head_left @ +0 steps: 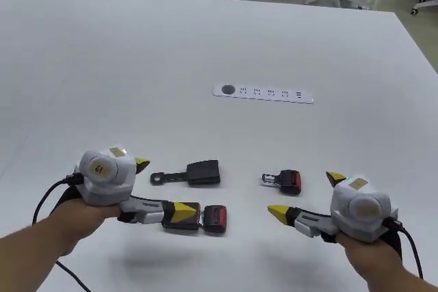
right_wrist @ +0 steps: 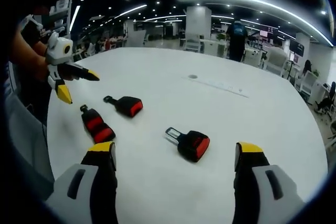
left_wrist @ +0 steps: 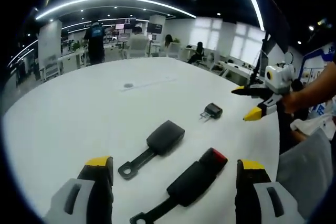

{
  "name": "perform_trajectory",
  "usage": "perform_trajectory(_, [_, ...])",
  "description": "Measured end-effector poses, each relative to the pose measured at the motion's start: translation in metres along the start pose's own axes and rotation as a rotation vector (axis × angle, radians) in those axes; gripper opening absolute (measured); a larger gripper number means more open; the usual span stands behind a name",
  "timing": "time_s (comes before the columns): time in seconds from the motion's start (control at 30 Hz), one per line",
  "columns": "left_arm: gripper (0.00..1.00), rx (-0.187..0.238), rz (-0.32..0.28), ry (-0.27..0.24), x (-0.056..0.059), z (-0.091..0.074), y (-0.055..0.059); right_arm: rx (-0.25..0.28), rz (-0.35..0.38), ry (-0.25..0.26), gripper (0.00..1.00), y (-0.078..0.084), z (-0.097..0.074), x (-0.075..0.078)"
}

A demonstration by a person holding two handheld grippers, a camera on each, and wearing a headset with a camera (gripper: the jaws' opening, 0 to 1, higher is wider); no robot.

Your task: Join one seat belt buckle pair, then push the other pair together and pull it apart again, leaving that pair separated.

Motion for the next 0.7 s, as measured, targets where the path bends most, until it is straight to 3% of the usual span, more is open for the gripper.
perform_trajectory(0.07, [1.00,0.013,-0.008,0.005,-0.002,-0.004,0.006,0.005,-0.001,0.009,0.94,0.001,-0.008,-0.006])
perform_trajectory(0.2, [1.00,0.060,-0.029,-0.005,0.006,-0.018,0.006,0.012,-0.002,0.014,0.94,0.006,-0.017,-0.010])
perform_trajectory(0.27, [1.00,0.063,-0.024,-0.007,0.017,-0.026,0.004,0.018,0.000,0.015,0.94,0.008,-0.020,-0.009])
perform_trajectory(0.33, [1.00,0.055,-0.022,0.000,0.016,-0.027,0.012,0.025,-0.009,0.017,0.94,0.010,-0.026,-0.011])
perform_trajectory(0.4, [1.00,0.059,-0.011,0.002,0.028,-0.035,0.013,0.023,-0.014,0.016,0.95,0.011,-0.034,-0.015])
perform_trajectory(0.7, [1.00,0.090,-0.032,-0.003,0.032,-0.053,0.028,0.038,-0.024,0.023,0.95,0.018,-0.057,-0.022])
Point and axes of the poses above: the centre of the closed fingertips' face, and the gripper's own axes: z roughly forward along the fingers, x roughly to its right, y roughly out of its underside, the point moved 5 cm from there along -z, roughly backward along the fingers, and after that the axes turned 8 degrees about -x, right-handed, at the moved point
